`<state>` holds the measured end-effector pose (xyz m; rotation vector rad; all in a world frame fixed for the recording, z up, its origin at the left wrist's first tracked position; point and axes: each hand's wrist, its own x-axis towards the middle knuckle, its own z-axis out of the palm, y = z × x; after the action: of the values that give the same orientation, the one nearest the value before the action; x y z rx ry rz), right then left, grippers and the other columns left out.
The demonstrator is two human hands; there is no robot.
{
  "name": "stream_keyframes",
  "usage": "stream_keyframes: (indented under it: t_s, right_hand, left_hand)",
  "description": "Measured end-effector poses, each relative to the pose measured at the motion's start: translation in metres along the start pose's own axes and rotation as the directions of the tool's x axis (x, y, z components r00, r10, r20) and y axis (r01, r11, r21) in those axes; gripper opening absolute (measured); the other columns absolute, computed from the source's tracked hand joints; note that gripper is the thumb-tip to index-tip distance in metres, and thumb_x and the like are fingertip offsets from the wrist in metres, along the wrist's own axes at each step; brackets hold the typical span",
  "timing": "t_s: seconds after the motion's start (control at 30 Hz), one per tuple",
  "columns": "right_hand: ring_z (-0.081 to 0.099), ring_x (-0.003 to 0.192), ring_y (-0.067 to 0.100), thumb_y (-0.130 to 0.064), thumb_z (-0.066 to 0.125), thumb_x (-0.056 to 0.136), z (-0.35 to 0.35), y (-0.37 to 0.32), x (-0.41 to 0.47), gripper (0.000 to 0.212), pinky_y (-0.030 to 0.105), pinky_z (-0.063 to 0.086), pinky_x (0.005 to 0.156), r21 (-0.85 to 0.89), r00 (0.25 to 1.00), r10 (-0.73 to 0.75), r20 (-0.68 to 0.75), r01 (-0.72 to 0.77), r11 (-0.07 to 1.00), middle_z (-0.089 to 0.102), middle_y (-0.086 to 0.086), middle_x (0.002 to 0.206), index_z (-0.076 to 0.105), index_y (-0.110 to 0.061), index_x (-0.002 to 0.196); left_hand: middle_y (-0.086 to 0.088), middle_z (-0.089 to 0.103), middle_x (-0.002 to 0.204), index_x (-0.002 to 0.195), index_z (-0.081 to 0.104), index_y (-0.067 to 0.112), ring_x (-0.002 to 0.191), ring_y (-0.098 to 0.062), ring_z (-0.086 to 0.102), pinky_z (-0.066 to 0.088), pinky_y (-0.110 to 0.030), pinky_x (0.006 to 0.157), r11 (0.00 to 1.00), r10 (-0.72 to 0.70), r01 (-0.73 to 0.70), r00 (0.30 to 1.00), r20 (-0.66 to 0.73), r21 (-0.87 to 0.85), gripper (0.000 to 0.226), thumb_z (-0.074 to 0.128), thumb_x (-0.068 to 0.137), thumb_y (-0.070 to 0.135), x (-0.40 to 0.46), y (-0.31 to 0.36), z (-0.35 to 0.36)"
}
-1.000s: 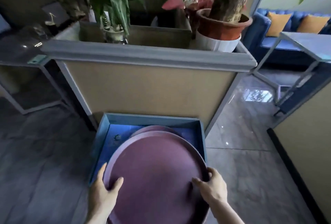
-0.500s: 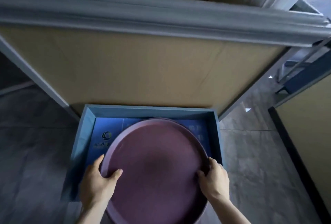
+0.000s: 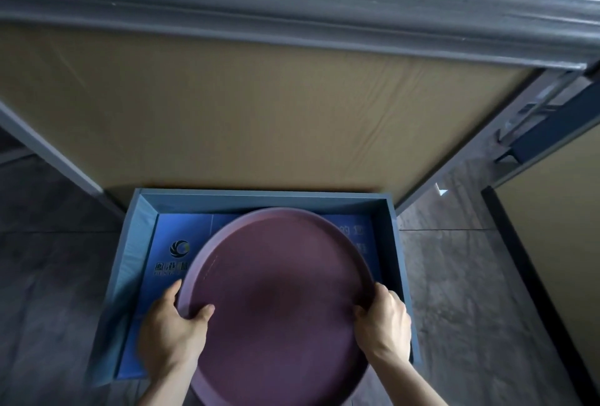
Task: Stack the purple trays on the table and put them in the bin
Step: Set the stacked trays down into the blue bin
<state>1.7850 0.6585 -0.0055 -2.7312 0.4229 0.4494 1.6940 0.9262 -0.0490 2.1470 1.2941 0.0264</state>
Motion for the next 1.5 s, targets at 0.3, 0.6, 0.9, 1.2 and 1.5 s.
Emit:
stream_keyframes:
  t_s: [0.3, 0.6, 0.9, 1.2, 1.5]
  right_hand:
    - [0.064, 0.099, 0.034, -0.019, 0.071, 0.08, 0.007, 0.003, 0.006, 0.027, 0.04, 0.049, 0.081, -0.018, 0.999, -0.002, -0.042, 0.001, 1.0, 0.065, 0.01, 0.103, 0.058, -0.009, 0.102]
    - [0.065, 0.1, 0.036, -0.024, 0.08, 0.075, 0.005, 0.006, 0.011, 0.033, 0.039, 0.05, 0.079, 0.014, 0.999, 0.029, -0.016, -0.028, 0.999, 0.071, 0.008, 0.104, 0.064, -0.014, 0.103]
    - [0.039, 0.139, 0.03, -0.046, 0.076, 0.078, 0.008, 0.011, 0.0, 0.102, 0.042, 0.049, 0.1, -0.181, 0.97, -0.24, 0.024, 0.24, 0.954, 0.03, 0.008, 0.158, 0.014, -0.029, 0.157]
    - [-0.018, 0.153, 0.029, -0.069, 0.075, 0.062, 0.028, 0.011, -0.011, 0.126, 0.06, -0.005, 0.121, -0.305, 0.813, -0.467, 0.348, 0.569, 0.764, -0.022, 0.006, 0.165, -0.009, -0.047, 0.153]
    - [-0.021, 0.152, 0.028, -0.066, 0.077, 0.063, 0.032, 0.013, -0.008, 0.127, 0.06, -0.008, 0.121, -0.296, 0.818, -0.456, 0.35, 0.559, 0.775, -0.026, 0.005, 0.164, -0.011, -0.048, 0.152]
  left_hand:
    - [-0.013, 0.068, 0.12, 0.129, 0.06, 0.019, 0.111, -0.039, 0.062, 0.052, -0.047, 0.077, 0.989, 0.055, -0.05, 0.998, -0.028, 0.142, 0.076, 0.089, 0.061, 0.037, -0.006, 0.007, 0.002]
    - [-0.011, 0.066, 0.122, 0.127, 0.059, 0.018, 0.11, -0.039, 0.062, 0.052, -0.048, 0.077, 0.99, 0.041, -0.036, 0.998, -0.036, 0.137, 0.074, 0.089, 0.061, 0.035, -0.004, 0.008, 0.002]
    - [-0.017, 0.053, 0.134, 0.142, 0.039, 0.023, 0.12, -0.039, 0.054, 0.051, -0.051, 0.087, 0.944, 0.19, -0.19, 0.981, 0.026, 0.27, 0.093, 0.086, 0.063, 0.038, -0.024, 0.021, -0.003]
    - [-0.013, 0.012, 0.164, 0.153, 0.015, 0.046, 0.15, -0.039, 0.015, 0.018, -0.054, 0.119, 0.76, 0.397, -0.513, 0.853, 0.339, 0.399, 0.135, 0.069, 0.035, 0.083, -0.055, 0.012, 0.026]
    - [-0.015, 0.019, 0.163, 0.15, 0.025, 0.048, 0.146, -0.043, 0.021, 0.026, -0.054, 0.116, 0.735, 0.41, -0.518, 0.853, 0.323, 0.438, 0.131, 0.075, 0.033, 0.079, -0.054, 0.014, 0.032]
